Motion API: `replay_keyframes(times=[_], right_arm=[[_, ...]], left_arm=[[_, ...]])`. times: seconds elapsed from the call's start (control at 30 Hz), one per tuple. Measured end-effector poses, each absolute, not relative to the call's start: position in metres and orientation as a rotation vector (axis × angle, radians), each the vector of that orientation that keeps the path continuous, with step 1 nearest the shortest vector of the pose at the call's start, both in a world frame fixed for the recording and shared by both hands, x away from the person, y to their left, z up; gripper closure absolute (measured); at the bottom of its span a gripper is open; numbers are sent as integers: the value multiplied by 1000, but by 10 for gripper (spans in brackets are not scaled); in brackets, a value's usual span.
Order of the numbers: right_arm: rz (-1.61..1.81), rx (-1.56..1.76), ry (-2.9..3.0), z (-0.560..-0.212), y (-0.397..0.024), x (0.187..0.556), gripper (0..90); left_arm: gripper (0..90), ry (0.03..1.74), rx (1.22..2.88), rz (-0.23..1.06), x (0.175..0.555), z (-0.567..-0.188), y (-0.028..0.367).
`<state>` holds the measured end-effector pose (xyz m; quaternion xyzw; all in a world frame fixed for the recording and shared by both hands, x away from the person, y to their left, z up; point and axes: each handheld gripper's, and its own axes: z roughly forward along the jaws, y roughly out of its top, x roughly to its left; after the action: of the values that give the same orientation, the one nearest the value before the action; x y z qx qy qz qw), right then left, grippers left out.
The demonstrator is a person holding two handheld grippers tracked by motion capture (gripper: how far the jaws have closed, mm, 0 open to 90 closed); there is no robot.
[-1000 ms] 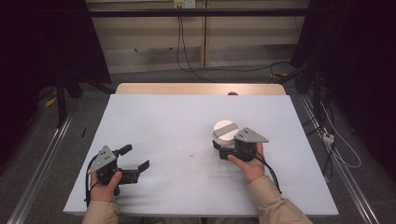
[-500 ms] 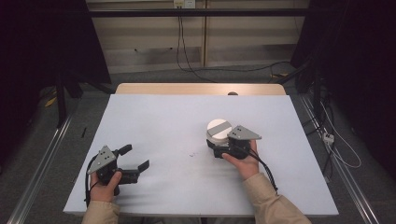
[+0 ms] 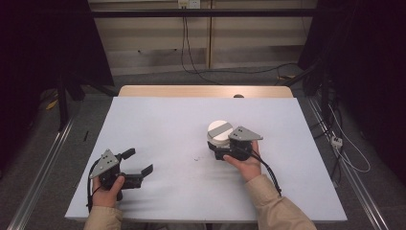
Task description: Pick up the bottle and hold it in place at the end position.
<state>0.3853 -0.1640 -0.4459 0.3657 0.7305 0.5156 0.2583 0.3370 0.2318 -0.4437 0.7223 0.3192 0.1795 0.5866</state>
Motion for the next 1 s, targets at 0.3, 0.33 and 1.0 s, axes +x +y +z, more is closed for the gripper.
replay_keyframes(times=[0.3,0.33,1.0], right_arm=[[1403,990,1983,-446,-160,390,183],[1404,991,1985,-446,-160,391,183],[1415,980,1997,-445,-150,400,183]], left_arm=[[47,746,1681,417,337,-444,232],[47,745,1683,418,337,-444,232],[47,745,1689,417,337,-444,232]])
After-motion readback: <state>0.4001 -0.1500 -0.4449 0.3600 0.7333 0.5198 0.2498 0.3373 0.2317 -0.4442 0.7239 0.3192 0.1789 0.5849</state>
